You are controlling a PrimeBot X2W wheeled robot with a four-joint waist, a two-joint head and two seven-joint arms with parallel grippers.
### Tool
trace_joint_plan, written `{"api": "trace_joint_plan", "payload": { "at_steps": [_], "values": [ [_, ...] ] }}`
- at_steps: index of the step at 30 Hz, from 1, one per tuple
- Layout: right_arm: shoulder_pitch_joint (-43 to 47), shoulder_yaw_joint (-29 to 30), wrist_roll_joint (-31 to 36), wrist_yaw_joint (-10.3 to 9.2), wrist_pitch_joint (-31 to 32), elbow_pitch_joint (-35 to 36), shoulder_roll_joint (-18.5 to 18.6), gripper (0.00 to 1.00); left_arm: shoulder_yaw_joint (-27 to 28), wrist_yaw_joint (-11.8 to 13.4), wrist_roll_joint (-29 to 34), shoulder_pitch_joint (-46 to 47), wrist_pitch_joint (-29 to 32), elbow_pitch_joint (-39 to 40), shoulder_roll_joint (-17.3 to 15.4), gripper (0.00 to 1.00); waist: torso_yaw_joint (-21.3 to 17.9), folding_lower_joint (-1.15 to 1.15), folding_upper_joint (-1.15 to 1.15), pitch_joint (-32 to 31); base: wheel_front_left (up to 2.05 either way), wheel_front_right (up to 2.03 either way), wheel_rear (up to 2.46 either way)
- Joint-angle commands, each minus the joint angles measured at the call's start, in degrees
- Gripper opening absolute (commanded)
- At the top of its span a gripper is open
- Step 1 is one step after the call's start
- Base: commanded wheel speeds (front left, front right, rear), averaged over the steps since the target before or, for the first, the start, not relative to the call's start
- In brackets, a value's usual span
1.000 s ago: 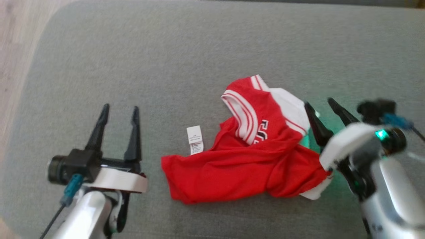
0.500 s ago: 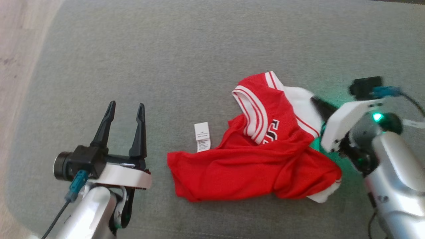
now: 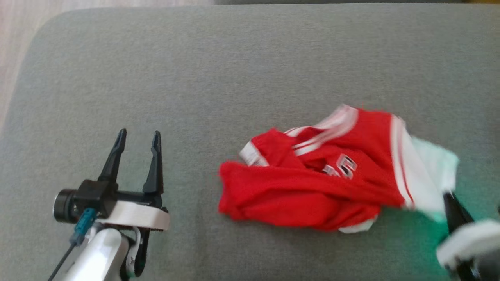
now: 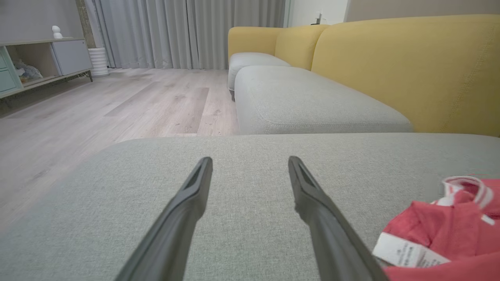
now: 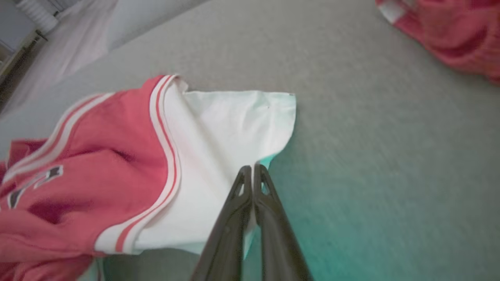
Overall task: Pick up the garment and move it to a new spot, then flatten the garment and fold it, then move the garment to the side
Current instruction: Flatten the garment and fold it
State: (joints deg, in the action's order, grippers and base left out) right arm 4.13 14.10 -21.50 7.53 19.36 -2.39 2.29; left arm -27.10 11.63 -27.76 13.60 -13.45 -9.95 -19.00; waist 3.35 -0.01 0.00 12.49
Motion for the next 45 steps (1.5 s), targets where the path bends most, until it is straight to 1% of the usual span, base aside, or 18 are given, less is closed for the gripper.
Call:
{"api": "trace_joint_plan", "payload": {
  "at_steps": [1, 2, 3, 4, 6, 8, 12, 16, 18, 21, 26, 34, 39, 42, 45],
  "values": [
    [1.16, -0.09, -0.72, -0.04, 0.9, 3.69, 0.7, 0.0, 2.79, 0.38, -0.45, 1.13, 0.14, 2.1, -1.9, 1.0, -0.73, 0.01, 0.0, -0.27, 0.0, 0.0, 0.0],
    [2.72, -0.39, -2.85, -0.04, 1.05, 3.63, 0.66, 0.0, 2.86, 0.5, -0.5, 0.96, 0.24, 2.22, -2.06, 1.0, -0.99, 0.01, 0.0, -0.34, 0.0, 0.0, 0.0],
    [3.97, -0.84, -4.36, -0.04, 0.75, 3.41, 0.64, 0.37, 2.9, 0.6, -0.56, 0.81, 0.34, 2.34, -2.17, 1.0, -1.17, 0.01, 0.0, -0.43, 0.0, 0.0, 0.0],
    [4.72, -1.26, -5.41, -0.04, -0.07, 3.34, 0.62, 1.0, 2.92, 0.7, -0.61, 0.66, 0.46, 2.45, -2.28, 1.0, -1.33, 0.01, 0.0, -0.51, 0.0, 0.0, 0.0],
    [4.94, -1.96, -6.1, -0.04, -2.5, 3.55, 0.61, 1.0, 2.99, 0.92, -0.74, 0.37, 0.71, 2.64, -2.46, 1.0, -1.62, 0.01, 0.0, -0.72, 0.0, 0.0, 0.0],
    [4.06, -2.15, -4.89, -0.04, -5.69, 4.67, 0.61, 1.0, 2.96, 1.07, -0.91, -0.05, 0.97, 2.71, -2.6, 1.0, -1.72, 0.01, 0.0, -1.0, 0.0, 0.0, 0.0],
    [1.35, -3.5, 3.18, -0.04, -11.4, 9.43, 0.6, 1.0, 2.95, 1.52, -1.16, -0.98, 1.37, 2.9, -2.89, 1.0, -1.69, 0.01, 0.0, -1.7, 0.0, 0.0, 0.0],
    [-0.79, -7.52, 9.82, -0.04, -14.68, 14.75, 0.6, 1.0, 2.94, 2.06, -1.33, -1.82, 1.95, 3.33, -3.25, 1.0, -1.41, 0.01, 0.0, -2.41, 0.0, 0.0, 0.0],
    [-1.13, -9.91, 11.43, -0.04, -15.54, 16.78, 0.69, 1.0, 2.87, 2.24, -1.34, -2.12, 2.22, 3.58, -3.46, 1.0, -1.18, 0.01, 0.0, -2.72, 0.0, 0.0, 0.0],
    [-0.53, -11.89, 12.23, -0.04, -15.8, 18.61, 0.71, 1.0, 2.74, 2.56, -1.31, -2.57, 2.63, 3.98, -3.75, 1.0, -0.91, 0.01, 0.0, -3.25, 0.0, 0.0, 0.0],
    [1.11, -13.05, 12.66, -0.04, -15.41, 20.69, 0.66, 1.0, 2.62, 3.1, -1.26, -3.17, 3.1, 4.83, -4.18, 1.0, -0.75, 0.01, 0.0, -3.63, 0.0, 0.0, 0.0],
    [1.87, -13.21, 11.93, -0.04, -14.46, 22.01, 0.61, 1.0, 1.95, 3.46, -0.93, -3.01, 3.89, 5.78, -4.41, 1.0, -0.79, 0.01, 0.0, -3.5, 0.0, 0.0, 0.0],
    [1.72, -12.91, 11.24, -0.04, -13.88, 22.39, 0.6, 1.0, -0.49, 1.81, 0.08, -0.55, 5.47, 6.09, -4.15, 1.0, -0.83, 0.01, 0.0, -2.77, 0.0, 0.0, 0.0],
    [1.45, -12.78, 10.89, -0.04, -13.65, 22.55, 0.6, 1.0, -3.76, -0.61, 0.74, 2.98, 8.15, 5.68, -2.67, 1.0, -0.88, 0.01, 0.0, -1.93, 0.0, 0.0, 0.0],
    [1.14, -12.91, 10.42, -0.04, -13.32, 22.46, 0.6, 1.0, -7.7, -3.99, 0.49, 7.01, 12.24, 3.55, -0.09, 1.0, -1.17, 0.01, 0.0, -0.96, 0.0, 0.0, 0.0]
  ]
}}
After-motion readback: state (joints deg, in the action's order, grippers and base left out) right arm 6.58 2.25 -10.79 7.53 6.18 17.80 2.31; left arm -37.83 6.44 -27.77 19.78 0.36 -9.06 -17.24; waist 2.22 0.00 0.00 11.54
